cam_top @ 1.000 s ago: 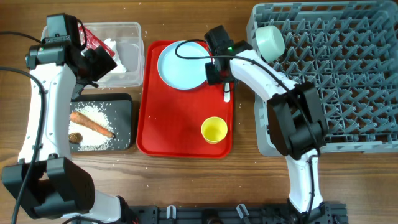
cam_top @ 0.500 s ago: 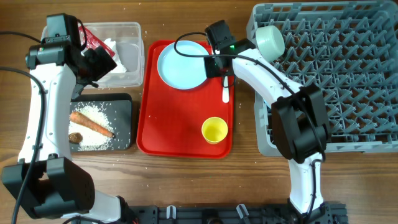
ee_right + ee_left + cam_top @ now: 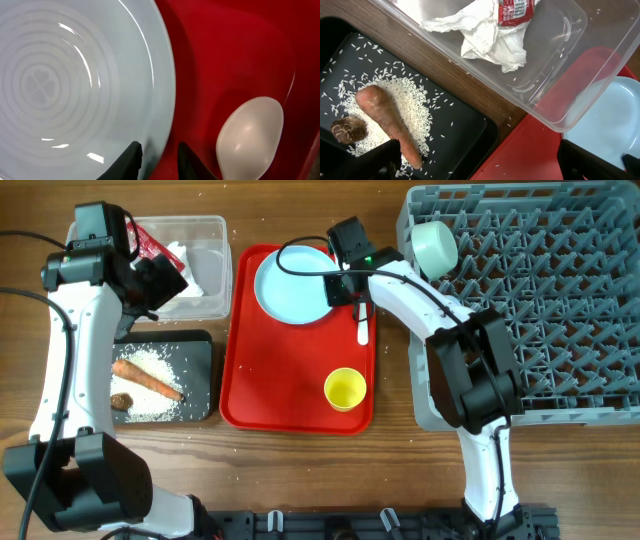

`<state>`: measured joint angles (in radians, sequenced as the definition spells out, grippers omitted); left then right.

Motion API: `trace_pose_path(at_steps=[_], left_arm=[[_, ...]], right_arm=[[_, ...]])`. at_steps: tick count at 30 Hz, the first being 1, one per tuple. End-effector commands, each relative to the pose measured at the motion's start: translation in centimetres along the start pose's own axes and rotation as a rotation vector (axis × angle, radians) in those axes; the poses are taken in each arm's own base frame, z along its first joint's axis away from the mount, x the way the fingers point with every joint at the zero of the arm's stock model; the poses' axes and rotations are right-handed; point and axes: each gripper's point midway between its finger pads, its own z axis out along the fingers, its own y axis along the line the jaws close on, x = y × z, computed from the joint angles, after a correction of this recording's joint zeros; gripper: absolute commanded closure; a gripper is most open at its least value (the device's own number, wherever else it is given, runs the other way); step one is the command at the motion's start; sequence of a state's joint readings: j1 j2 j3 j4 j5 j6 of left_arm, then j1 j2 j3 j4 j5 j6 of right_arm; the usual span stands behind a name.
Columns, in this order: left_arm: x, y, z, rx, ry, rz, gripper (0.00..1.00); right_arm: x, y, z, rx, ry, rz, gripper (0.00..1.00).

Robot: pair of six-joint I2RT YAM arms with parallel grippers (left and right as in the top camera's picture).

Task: Sort waste into correct bins and load items into the dishwasher rack
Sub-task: 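Lift the blue plate with the right gripper toward the rack, then stand the blue plate upright in the rack and release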

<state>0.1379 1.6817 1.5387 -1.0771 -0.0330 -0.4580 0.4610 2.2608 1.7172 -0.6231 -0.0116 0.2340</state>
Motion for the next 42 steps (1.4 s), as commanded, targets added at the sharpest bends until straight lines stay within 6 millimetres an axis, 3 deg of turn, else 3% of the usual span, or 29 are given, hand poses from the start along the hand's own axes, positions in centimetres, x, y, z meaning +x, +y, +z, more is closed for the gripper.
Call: trace_pose_path(at_steps=[1, 7, 10, 14, 16, 19, 22, 25, 27, 29, 33, 36, 42], left_arm=[[-0.7, 0.1, -0.8, 0.001, -0.032, 0.003, 0.00], [-0.7, 0.1, -0.8, 0.001, -0.032, 0.003, 0.00], [-0.7, 0.1, -0.8, 0.001, -0.032, 0.003, 0.00], [-0.7, 0.1, -0.8, 0.001, -0.032, 0.003, 0.00], [-0.7, 0.1, -0.8, 0.001, -0.032, 0.003, 0.00], [-0.7, 0.1, -0.8, 0.001, -0.032, 0.003, 0.00], [-0.7, 0.1, -0.8, 0.001, -0.032, 0.003, 0.00], [-0.7, 0.1, -0.8, 0.001, -0.032, 0.003, 0.00], [-0.7, 0.1, -0.8, 0.001, -0.032, 0.003, 0.00], [-0.7, 0.1, -0.8, 0.001, -0.032, 0.003, 0.00], [-0.7, 0.1, -0.8, 0.001, -0.032, 0.003, 0.00], [-0.7, 0.1, -0.8, 0.001, -0.032, 0.003, 0.00], [-0.7, 0.1, -0.8, 0.001, -0.032, 0.003, 0.00]], right_arm=[[0.8, 0.0, 0.5, -0.006, 0.036, -0.024, 0.77], [3.1, -0.2, 0.4, -0.006, 0.130, -0.020, 0.93], [3.8, -0.2, 0.2, -0.006, 0.161, -0.017, 0.96], [3.1, -0.1, -0.7, -0.010, 0.141, -0.014, 0.96], [1.7, -0.1, -2.4, -0.017, 0.098, -0.010, 0.96], [-1.7, -0.3, -7.3, -0.025, -0.012, -0.001, 0.96], [-4.7, -2.4, -14.2, 0.060, -0.164, -0.007, 0.96], [-5.7, -4.4, -18.7, 0.160, -0.256, 0.004, 0.96], [-5.9, -7.3, -23.3, 0.310, -0.332, 0.024, 0.96], [-5.8, -9.8, -26.5, 0.435, -0.381, 0.059, 0.96], [-4.5, -17.2, -34.1, 0.815, -0.463, 0.180, 0.96], [-3.0, -20.4, -37.0, 1.028, -0.427, 0.188, 0.96], [-1.6, -24.0, -35.8, 1.124, -0.280, 0.128, 0.96]])
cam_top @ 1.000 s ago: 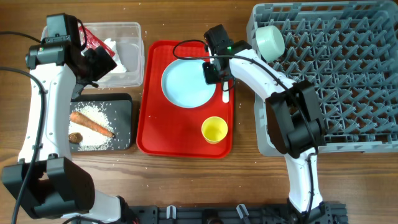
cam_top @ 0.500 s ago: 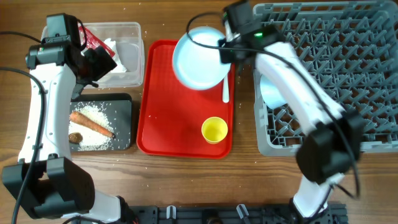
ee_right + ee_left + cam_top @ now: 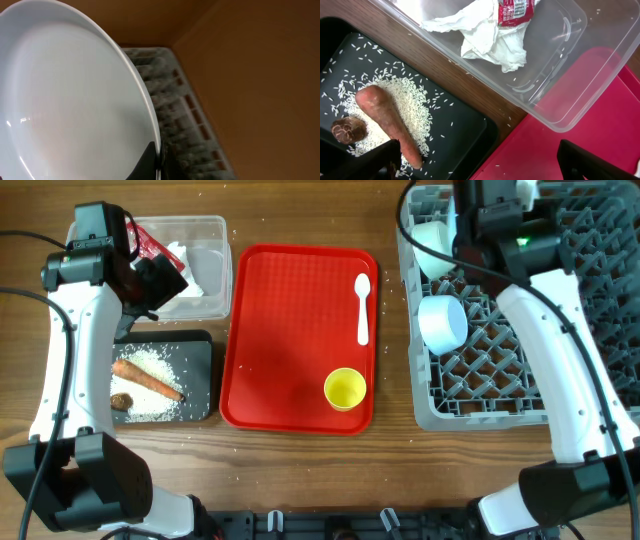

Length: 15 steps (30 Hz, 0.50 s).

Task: Sort waste into correct bins and load items into the dishwasher rack
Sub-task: 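Stand the blue plate upright in the rack and release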

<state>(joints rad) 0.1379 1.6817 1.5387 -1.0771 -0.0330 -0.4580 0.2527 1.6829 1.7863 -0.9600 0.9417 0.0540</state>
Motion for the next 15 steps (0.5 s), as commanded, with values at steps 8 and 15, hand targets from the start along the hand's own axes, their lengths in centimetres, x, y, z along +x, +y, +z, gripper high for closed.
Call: trace_pose_path(at_steps=[8, 15], left_arm=[[-0.7, 0.1, -0.8, 0.001, -0.032, 0.003, 0.00], [-0.7, 0.1, -0.8, 0.001, -0.032, 0.003, 0.00]], right_arm=[[3.5, 0.0, 6.9, 0.052, 0.163, -0.090, 0.96], [5.5, 3.5, 10.1, 0.041, 0.231, -0.200, 0.96]])
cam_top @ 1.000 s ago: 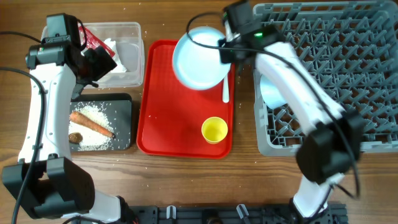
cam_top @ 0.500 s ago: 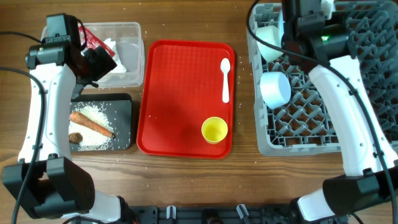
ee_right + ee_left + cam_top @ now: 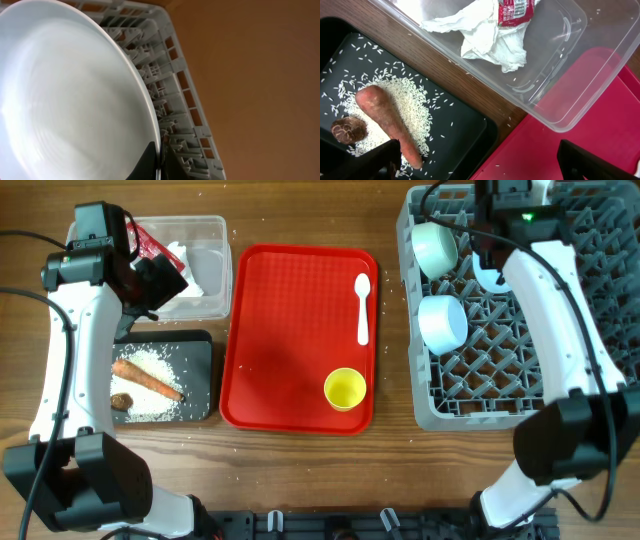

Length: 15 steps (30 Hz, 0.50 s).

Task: Sort waste into correct bins and load items into the dishwasher rack
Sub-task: 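Stand the blue plate upright in the rack and release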

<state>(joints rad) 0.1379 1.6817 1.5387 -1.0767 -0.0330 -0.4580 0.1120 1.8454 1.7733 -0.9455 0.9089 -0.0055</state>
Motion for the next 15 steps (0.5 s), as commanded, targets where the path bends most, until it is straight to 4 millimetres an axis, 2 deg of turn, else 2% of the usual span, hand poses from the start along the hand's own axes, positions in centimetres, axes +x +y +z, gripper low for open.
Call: trace_pose_path(at_steps=[1, 6, 12, 15], left_arm=[[-0.7, 0.1, -0.8, 0.001, -0.032, 0.003, 0.00], [-0.7, 0.1, -0.8, 0.001, -0.032, 0.003, 0.00], [-0.7, 0.1, -0.8, 0.001, -0.032, 0.003, 0.00], [-0.7, 0.1, -0.8, 0.001, -0.032, 0.003, 0.00]], right_arm=[[1.0, 2.8, 2.7, -0.003, 0.052, -0.107, 0.96], [1.5, 1.7, 5.0, 0.076, 0.089, -0.107, 0.96], [1.0, 0.0, 4.9, 0.091, 0.073, -0.066, 0.96], [0.9, -0.1, 4.7, 0.090, 0.070, -0.115, 0.96]])
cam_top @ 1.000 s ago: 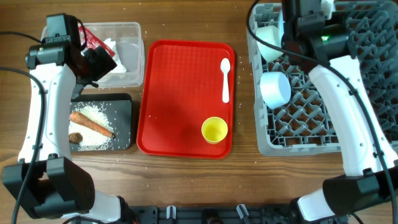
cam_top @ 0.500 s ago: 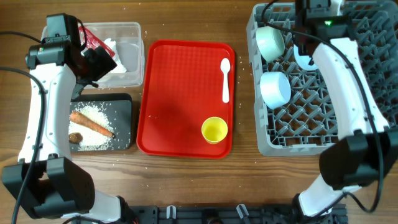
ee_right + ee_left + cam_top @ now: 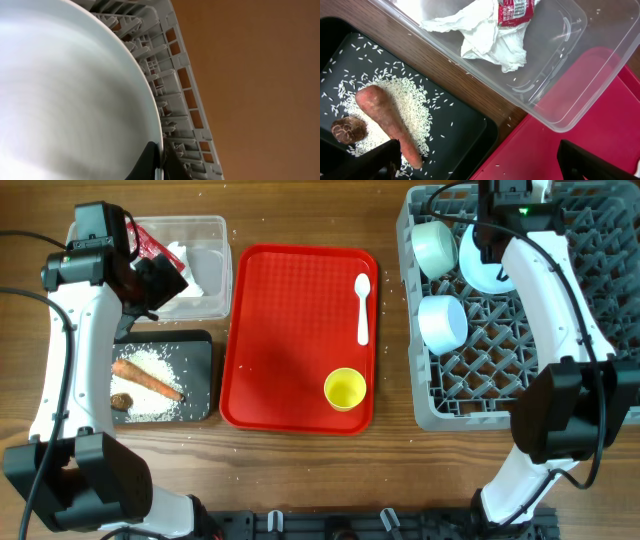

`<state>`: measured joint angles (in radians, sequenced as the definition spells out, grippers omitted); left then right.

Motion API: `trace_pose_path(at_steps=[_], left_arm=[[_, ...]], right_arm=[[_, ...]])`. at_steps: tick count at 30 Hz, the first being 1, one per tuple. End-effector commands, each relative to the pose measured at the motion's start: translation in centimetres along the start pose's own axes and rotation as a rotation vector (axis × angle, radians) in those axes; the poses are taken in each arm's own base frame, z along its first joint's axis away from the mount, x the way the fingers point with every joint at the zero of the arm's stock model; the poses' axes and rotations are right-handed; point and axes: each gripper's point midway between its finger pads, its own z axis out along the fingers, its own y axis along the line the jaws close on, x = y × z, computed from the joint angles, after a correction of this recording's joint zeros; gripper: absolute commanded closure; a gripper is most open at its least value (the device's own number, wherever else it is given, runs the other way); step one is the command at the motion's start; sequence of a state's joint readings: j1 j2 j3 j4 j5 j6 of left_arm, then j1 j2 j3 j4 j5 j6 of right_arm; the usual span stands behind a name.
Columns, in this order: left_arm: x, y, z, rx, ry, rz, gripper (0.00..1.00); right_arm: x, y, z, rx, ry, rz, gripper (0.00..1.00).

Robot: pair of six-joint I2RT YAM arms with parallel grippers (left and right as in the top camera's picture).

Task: Sort waste into correct bins and load items into the dishwasher rack
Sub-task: 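Stand the blue plate upright in the rack and release, then reach the right gripper to the white spoon and grasp it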

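Observation:
My right gripper (image 3: 159, 162) is shut on the rim of a pale blue plate (image 3: 480, 265), which stands tilted among the tines at the back left of the grey dishwasher rack (image 3: 600, 330). The plate (image 3: 70, 100) fills the right wrist view. Two pale green bowls (image 3: 436, 246) (image 3: 443, 322) sit in the rack beside it. On the red tray (image 3: 290, 350) lie a white spoon (image 3: 362, 308) and a yellow cup (image 3: 345, 389). My left gripper (image 3: 477, 165) hangs open over the gap between the clear bin (image 3: 555, 65) and the black tray (image 3: 455, 135).
The clear bin (image 3: 205, 255) holds crumpled tissue (image 3: 490, 37) and a red wrapper (image 3: 515, 10). The black tray (image 3: 195, 380) holds a carrot (image 3: 146, 379), a brown lump (image 3: 121, 401) and scattered rice. The rack's wall rises along the tray's right side.
The plate in my right gripper has gone lower and tilted further into the rack's back left tines. The left arm has not moved.
My right gripper was at the rim of the plate on the red tray. Then the plate was off the tray and held above the rack's back. Then it stood over the tines, and now it sits among them, still gripped. The left arm stayed still.

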<state>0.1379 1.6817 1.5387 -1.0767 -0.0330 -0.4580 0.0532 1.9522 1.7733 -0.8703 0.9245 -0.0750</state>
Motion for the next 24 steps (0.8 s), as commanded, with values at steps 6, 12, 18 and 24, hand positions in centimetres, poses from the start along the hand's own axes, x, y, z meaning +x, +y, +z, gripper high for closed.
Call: trace_pose_path(at_steps=[6, 12, 18, 24], left_arm=[[-0.7, 0.1, -0.8, 0.001, -0.032, 0.003, 0.00], [-0.7, 0.1, -0.8, 0.001, -0.032, 0.003, 0.00], [-0.7, 0.1, -0.8, 0.001, -0.032, 0.003, 0.00], [-0.7, 0.1, -0.8, 0.001, -0.032, 0.003, 0.00]], right_arm=[[-0.2, -1.7, 0.1, 0.061, -0.004, -0.048, 0.96], [-0.7, -2.4, 0.1, 0.101, -0.018, -0.066, 0.96], [-1.2, -0.8, -0.7, 0.041, -0.047, -0.079, 0.52], [-2.8, 0.5, -3.1, 0.002, -0.118, -0.064, 0.13]])
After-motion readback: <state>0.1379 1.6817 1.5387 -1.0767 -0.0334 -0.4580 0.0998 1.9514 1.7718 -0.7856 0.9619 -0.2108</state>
